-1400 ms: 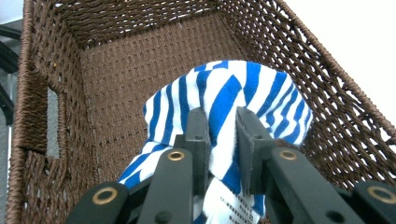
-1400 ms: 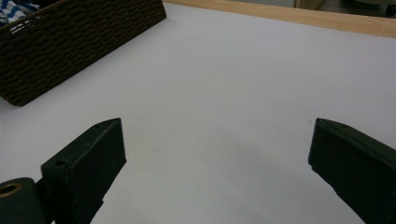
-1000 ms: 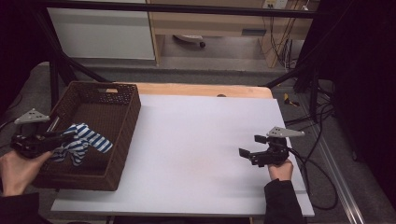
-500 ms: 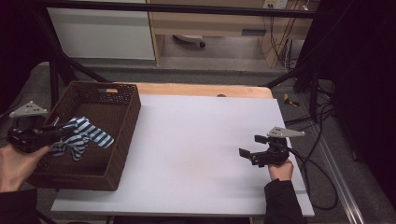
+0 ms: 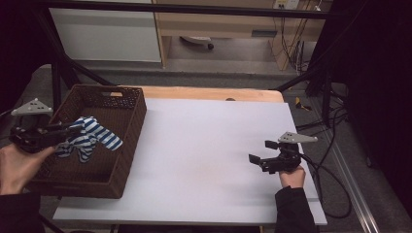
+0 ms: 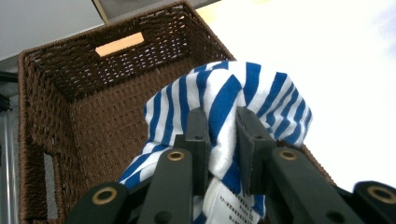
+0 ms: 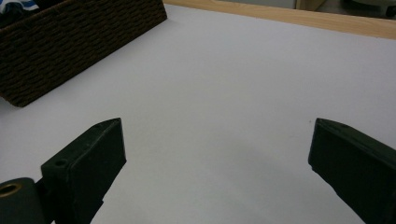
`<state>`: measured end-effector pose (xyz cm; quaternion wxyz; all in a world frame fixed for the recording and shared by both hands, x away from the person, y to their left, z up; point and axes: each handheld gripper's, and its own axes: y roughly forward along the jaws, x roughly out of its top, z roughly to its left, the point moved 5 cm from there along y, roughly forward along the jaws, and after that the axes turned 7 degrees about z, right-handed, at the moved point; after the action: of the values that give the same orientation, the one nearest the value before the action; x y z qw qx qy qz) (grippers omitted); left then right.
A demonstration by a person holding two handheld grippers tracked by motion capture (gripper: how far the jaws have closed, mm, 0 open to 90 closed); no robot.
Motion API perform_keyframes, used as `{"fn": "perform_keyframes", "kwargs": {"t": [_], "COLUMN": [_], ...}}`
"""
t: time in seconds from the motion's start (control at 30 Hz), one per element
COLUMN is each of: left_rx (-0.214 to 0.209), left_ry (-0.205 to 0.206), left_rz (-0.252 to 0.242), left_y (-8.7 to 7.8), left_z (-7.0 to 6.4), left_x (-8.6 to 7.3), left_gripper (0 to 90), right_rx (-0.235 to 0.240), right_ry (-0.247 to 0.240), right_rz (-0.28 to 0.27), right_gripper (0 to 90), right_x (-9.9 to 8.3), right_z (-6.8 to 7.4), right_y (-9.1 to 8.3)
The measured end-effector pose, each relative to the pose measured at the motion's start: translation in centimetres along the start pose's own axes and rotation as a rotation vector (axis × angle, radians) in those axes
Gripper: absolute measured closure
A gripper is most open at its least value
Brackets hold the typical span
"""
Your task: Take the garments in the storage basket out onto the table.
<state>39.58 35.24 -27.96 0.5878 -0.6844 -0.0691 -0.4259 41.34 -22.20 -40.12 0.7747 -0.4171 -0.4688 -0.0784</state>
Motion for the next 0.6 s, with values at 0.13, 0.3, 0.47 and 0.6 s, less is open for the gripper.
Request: {"fn": "perform_keyframes", "kwargs": {"t": [0.13,0.3,0.47,0.6], "left_rx": [-0.005,-0.016,-0.025,-0.032], "left_ry": [0.010,0.018,0.033,0.042], "left_rz": [-0.007,-0.011,-0.011,-0.018], "left_y": [0.0,0.2,0.3,0.3], "left_z": [-0.3,-0.8,-1.2,-1.6], "left_x": [0.5,1.0,1.6,2.1], "left_gripper": [76.6,76.6,76.6,76.6], "right_rx": [0.000,-0.002,-0.002,-0.001], "right_ry": [0.000,-0.001,0.000,0.001], "right_rz": [0.003,0.004,0.005,0.005], "right_gripper": [4.4,4.4,4.4,4.4], "right_x": [0.0,0.0,0.0,0.0], "right_z": [0.0,0.0,0.0,0.0], "right_y": [0.1,0.1,0.1,0.1]}}
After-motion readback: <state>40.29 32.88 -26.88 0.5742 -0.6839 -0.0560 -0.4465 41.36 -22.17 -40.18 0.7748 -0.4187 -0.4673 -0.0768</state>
